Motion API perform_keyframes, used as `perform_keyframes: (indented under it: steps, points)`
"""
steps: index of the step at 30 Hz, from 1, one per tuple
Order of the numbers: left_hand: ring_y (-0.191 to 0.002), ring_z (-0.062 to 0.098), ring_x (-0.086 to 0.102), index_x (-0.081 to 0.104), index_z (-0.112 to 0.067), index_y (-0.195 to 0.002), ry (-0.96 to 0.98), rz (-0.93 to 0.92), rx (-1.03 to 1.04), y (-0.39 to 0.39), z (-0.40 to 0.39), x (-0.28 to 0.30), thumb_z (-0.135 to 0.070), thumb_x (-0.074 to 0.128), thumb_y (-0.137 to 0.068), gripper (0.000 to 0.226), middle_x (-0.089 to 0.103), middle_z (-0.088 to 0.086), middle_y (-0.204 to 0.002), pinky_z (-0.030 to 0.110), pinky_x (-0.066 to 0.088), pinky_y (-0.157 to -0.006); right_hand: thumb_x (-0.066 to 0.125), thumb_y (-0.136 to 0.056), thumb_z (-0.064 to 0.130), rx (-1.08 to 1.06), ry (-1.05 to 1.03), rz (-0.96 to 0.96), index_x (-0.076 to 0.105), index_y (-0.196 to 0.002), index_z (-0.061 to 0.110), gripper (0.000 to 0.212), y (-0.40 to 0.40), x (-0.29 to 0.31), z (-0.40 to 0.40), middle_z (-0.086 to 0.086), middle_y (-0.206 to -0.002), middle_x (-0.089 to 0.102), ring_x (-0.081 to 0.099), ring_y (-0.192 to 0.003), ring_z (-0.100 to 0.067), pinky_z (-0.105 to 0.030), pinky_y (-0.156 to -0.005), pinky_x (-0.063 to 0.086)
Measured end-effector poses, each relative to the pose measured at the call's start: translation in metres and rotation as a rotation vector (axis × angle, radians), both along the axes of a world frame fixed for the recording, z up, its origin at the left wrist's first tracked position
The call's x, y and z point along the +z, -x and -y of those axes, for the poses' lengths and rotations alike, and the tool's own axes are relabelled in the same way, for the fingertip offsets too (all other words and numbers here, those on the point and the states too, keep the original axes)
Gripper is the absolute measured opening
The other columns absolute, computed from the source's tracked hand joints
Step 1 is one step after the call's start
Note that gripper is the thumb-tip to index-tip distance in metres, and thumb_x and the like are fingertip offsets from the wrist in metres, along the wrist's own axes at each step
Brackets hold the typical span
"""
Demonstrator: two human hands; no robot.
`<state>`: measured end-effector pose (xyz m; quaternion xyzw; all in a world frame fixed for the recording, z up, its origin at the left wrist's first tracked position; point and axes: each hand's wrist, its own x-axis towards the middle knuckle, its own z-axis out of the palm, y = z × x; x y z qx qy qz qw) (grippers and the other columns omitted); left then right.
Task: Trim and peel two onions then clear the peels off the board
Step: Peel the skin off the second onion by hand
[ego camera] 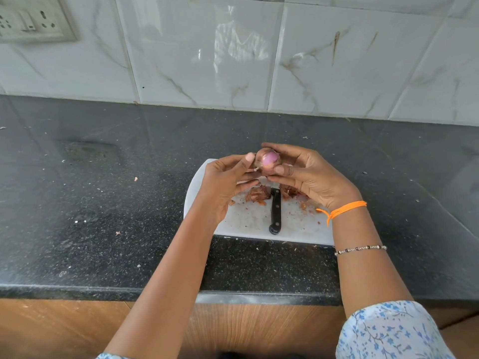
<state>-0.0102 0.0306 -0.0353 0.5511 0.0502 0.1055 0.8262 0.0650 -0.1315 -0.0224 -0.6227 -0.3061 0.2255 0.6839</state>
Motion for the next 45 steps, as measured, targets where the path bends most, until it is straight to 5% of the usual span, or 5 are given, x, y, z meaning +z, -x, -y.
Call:
perform_keyframes:
  steps: [8,24,31,37,45]
  points:
    - [-0.074,0.012,0.071,0.065,-0.009,-0.089,-0.166,-0.033,0.092,0.001,0.004,0.003,-0.014,0.079,-0.072,0.023,0.07,-0.001,-0.084,0.022,0.056,-0.062,0.06,-0.082,-0.003,0.055,0.082,0.011,0.059,-0.12,0.014,0.042,0.002,-0.001,-0.005,-0.002,-0.109,0.069,0.067,-0.102,-0.018,-0.026,-0.082,0.056]
    - [-0.059,0.012,0.067,0.064,-0.005,-0.075,-0.147,-0.043,0.105,-0.001,-0.002,-0.003,-0.007,0.062,-0.088,0.013,0.065,0.014,-0.08,0.019,0.054,-0.055,0.061,-0.078,0.003,0.109,0.126,-0.013,0.06,-0.12,0.015,0.043,0.0,-0.004,-0.002,-0.005,-0.115,0.068,0.066,-0.104,-0.021,-0.033,-0.09,0.054]
    - [-0.079,0.017,0.07,0.061,-0.01,-0.08,-0.126,-0.084,0.075,-0.001,0.0,0.0,-0.027,0.072,-0.08,0.02,0.072,0.008,-0.085,0.031,0.058,-0.076,0.061,-0.079,-0.001,0.09,0.096,-0.007,0.06,-0.119,0.017,0.044,0.002,-0.003,-0.005,0.001,-0.114,0.069,0.065,-0.108,-0.017,-0.028,-0.086,0.055]
    - [-0.065,0.012,0.069,0.06,-0.011,-0.069,-0.09,-0.019,0.111,0.003,0.0,-0.001,-0.006,0.068,-0.083,0.017,0.067,0.009,-0.083,0.023,0.056,-0.06,0.06,-0.081,-0.008,0.076,0.136,0.028,0.062,-0.117,0.019,0.045,0.001,-0.006,-0.006,-0.005,-0.12,0.065,0.063,-0.112,-0.02,-0.029,-0.088,0.055]
    - [-0.075,0.017,0.07,0.068,-0.007,-0.087,-0.048,-0.06,0.262,-0.003,-0.003,-0.003,-0.01,0.059,-0.091,0.01,0.07,0.01,-0.086,0.024,0.058,-0.062,0.066,-0.081,-0.006,-0.026,0.128,0.128,0.061,-0.12,0.015,0.045,0.004,-0.009,-0.021,-0.007,-0.119,0.066,0.063,-0.112,-0.018,-0.032,-0.094,0.052]
